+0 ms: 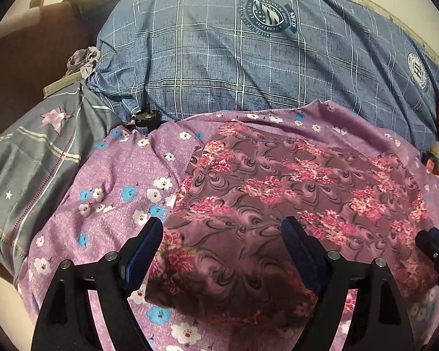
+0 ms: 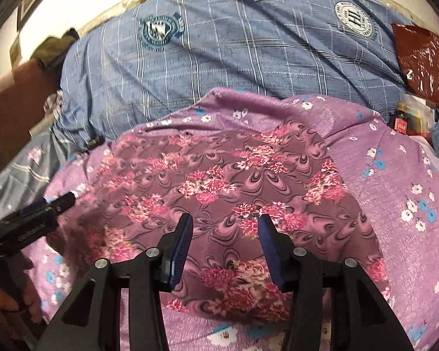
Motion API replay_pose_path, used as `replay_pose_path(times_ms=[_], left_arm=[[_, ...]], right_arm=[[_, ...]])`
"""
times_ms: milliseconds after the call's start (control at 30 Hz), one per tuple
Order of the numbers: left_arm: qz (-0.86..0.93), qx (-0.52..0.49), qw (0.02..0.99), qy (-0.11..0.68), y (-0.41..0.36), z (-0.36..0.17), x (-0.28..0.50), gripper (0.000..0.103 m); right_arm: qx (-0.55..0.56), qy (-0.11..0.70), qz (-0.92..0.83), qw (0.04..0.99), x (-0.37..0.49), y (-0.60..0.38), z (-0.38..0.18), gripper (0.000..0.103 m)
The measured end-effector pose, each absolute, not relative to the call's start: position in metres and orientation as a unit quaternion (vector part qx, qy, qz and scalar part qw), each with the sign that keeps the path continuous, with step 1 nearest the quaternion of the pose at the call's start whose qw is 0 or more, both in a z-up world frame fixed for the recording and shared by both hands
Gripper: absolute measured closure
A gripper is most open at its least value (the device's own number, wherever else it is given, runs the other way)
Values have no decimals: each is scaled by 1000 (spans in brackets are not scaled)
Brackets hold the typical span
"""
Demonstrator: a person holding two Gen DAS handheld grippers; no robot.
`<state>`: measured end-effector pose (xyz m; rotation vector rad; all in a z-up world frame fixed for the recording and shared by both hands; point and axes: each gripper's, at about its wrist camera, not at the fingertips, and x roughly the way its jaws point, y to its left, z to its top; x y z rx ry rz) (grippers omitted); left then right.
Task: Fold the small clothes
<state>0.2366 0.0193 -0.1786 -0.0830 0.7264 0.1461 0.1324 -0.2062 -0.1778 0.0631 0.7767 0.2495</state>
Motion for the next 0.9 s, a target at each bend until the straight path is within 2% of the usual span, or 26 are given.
replay_pose_path(times_ms=[233, 900], left_arm=[[53, -15, 931, 360, 7, -188, 254, 20], [37, 40, 937, 345, -29, -200, 259, 20]], right_arm=[[8, 406, 91, 909, 148, -193, -195, 55], [-17, 394, 45, 918, 156, -209, -189, 56]])
